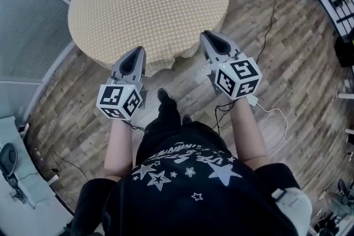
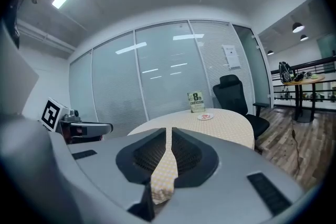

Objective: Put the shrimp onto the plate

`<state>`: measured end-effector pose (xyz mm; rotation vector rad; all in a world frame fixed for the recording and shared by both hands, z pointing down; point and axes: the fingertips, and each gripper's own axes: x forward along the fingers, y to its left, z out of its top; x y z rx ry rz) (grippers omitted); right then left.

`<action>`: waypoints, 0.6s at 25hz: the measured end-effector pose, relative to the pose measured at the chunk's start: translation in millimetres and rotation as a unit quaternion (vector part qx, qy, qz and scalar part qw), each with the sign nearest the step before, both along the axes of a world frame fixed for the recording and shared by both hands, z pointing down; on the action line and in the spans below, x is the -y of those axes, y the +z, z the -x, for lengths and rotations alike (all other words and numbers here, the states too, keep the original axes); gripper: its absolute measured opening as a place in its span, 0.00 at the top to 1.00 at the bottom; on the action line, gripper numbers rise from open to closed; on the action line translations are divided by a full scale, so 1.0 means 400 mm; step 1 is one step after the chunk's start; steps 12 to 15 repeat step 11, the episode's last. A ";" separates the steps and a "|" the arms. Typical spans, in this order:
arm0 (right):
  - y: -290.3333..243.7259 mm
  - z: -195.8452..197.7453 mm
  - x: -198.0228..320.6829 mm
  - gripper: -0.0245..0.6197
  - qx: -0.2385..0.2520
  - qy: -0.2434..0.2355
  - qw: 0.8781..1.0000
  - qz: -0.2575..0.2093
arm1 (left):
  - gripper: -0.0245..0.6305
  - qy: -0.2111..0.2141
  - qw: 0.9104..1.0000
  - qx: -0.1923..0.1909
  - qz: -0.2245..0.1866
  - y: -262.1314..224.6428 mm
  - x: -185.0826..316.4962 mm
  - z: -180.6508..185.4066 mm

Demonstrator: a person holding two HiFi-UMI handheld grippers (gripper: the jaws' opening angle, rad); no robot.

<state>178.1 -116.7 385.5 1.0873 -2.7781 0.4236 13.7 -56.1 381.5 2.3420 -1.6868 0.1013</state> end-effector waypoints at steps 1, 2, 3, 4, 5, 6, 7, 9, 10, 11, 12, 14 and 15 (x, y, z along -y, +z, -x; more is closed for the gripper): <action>-0.001 -0.014 -0.019 0.89 0.002 -0.005 1.000 -0.001 | 0.96 -0.002 1.000 0.001 -0.001 -0.002 -0.020 -0.018; 0.001 -0.022 -0.037 0.89 0.003 -0.010 1.000 -0.001 | 0.96 -0.004 1.000 0.002 0.000 -0.003 -0.041 -0.033; 0.006 -0.026 -0.056 0.89 0.002 -0.015 1.000 0.002 | 0.96 -0.006 1.000 0.003 0.002 -0.002 -0.062 -0.043; 0.013 -0.027 -0.075 0.89 0.002 -0.022 1.000 0.006 | 0.96 -0.009 1.000 0.004 0.005 0.001 -0.083 -0.052; 0.019 -0.028 -0.093 0.89 0.002 -0.028 1.000 0.010 | 0.96 -0.012 1.000 0.005 0.009 0.004 -0.102 -0.059; 0.023 -0.032 -0.108 0.89 0.003 -0.033 0.999 0.012 | 0.96 -0.015 1.000 0.007 0.012 0.007 -0.118 -0.068; 0.025 -0.040 -0.120 0.89 0.004 -0.037 0.999 0.014 | 0.96 -0.017 1.000 0.009 0.014 0.008 -0.130 -0.080; 0.021 -0.061 -0.142 0.89 0.006 -0.044 0.999 0.011 | 0.96 -0.018 1.000 0.013 0.013 0.004 -0.147 -0.107; 0.018 -0.073 -0.152 0.89 0.005 -0.046 0.999 0.009 | 0.96 -0.018 1.000 0.014 0.011 0.001 -0.155 -0.121; 0.014 -0.085 -0.161 0.89 0.005 -0.048 0.999 0.006 | 0.96 -0.017 1.000 0.015 0.009 -0.003 -0.162 -0.134; 0.014 -0.085 -0.161 0.89 0.005 -0.048 0.999 0.006 | 0.96 -0.017 1.000 0.015 0.009 -0.003 -0.162 -0.134; 0.014 -0.085 -0.161 0.89 0.005 -0.048 0.999 0.006 | 0.96 -0.017 1.000 0.015 0.009 -0.003 -0.162 -0.134; 0.014 -0.085 -0.161 0.89 0.005 -0.048 0.999 0.006 | 0.96 -0.017 1.000 0.015 0.009 -0.003 -0.162 -0.134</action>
